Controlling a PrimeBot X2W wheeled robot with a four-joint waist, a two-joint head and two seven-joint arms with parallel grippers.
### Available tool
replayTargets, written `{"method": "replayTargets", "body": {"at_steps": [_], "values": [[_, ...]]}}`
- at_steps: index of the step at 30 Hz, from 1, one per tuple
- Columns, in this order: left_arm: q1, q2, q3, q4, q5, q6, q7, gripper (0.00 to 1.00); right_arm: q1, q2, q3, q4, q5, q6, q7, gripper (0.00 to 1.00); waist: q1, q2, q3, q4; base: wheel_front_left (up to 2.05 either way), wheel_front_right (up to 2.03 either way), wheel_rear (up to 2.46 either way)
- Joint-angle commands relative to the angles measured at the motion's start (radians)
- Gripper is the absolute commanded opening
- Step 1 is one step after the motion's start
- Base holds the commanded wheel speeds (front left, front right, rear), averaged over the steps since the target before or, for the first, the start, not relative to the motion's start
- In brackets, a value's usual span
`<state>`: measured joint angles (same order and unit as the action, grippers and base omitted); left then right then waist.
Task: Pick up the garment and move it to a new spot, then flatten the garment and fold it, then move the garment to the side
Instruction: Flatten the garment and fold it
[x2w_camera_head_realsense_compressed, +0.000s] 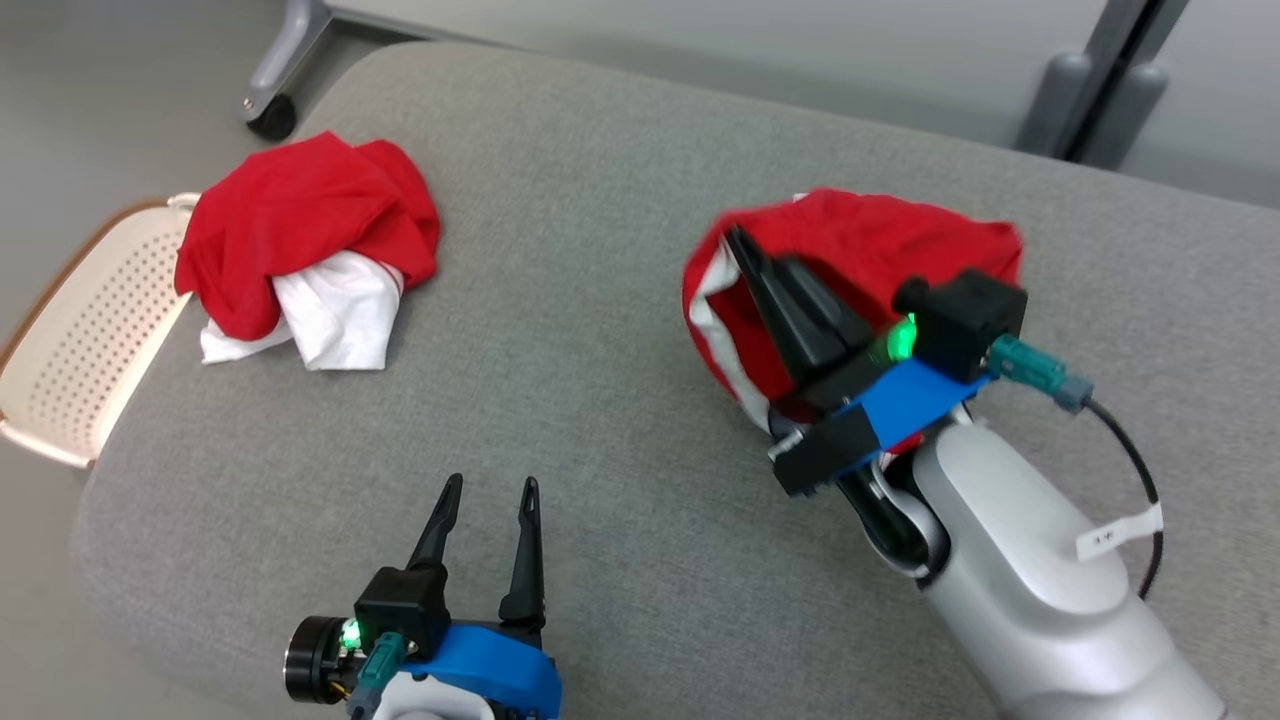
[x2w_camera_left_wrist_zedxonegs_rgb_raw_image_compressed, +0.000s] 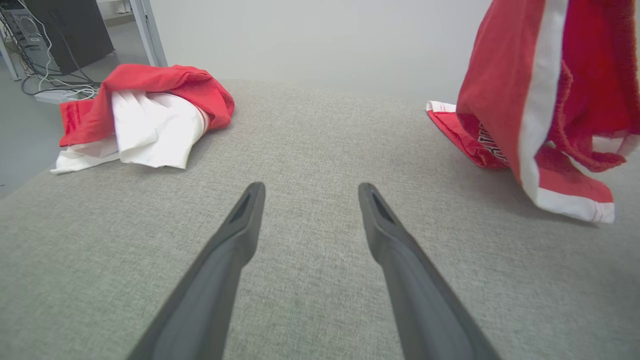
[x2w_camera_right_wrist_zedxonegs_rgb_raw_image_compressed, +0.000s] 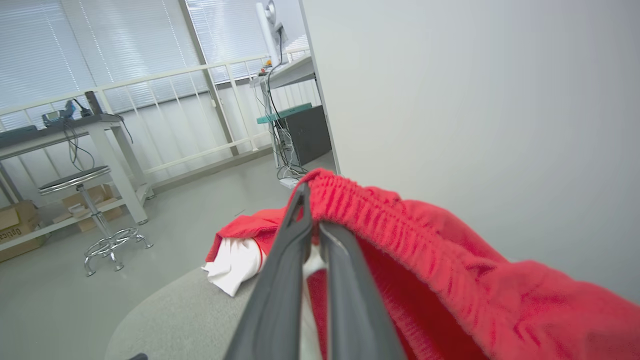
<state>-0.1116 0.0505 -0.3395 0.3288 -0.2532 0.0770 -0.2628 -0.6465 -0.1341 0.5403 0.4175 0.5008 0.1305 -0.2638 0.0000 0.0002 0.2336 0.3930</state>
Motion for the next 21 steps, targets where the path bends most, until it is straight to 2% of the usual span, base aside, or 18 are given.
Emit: {"method": "replayTargets", "body": {"at_steps": [1, 6, 11, 17, 21], "values": [[-0.011, -0.001, 0.000, 0.010, 0.009, -0.004, -0.003, 1.00, -0.035, 0.019, -0.006, -0.033, 0.019, 0.000, -0.001, 0.00, 0.0000, -0.0002, -0.042, -0.037, 0.00, 0.00, 0.00], [0.024, 0.000, 0.032, 0.042, 0.033, -0.021, -0.003, 1.00, -0.079, 0.060, -0.076, -0.132, 0.091, 0.000, -0.001, 0.00, 0.0000, -0.0002, -0.102, -0.094, 0.00, 0.00, 0.00], [0.048, -0.001, 0.076, 0.053, 0.050, -0.033, -0.003, 1.00, -0.026, 0.059, -0.122, -0.130, 0.117, 0.000, -0.001, 0.00, 0.0000, -0.0002, -0.136, -0.161, 0.00, 0.00, 0.00], [0.052, -0.001, 0.096, 0.054, 0.055, -0.049, -0.003, 1.00, 0.136, -0.046, -0.174, -0.041, 0.116, 0.000, -0.001, 0.00, 0.0000, -0.0002, -0.141, -0.262, 0.00, 0.00, 0.00], [0.036, -0.001, 0.084, 0.054, 0.049, -0.052, -0.003, 1.00, 0.270, -0.123, -0.157, 0.052, 0.141, 0.000, -0.001, 0.00, 0.0000, -0.0002, -0.130, -0.313, 0.00, 0.00, 0.00]]}}
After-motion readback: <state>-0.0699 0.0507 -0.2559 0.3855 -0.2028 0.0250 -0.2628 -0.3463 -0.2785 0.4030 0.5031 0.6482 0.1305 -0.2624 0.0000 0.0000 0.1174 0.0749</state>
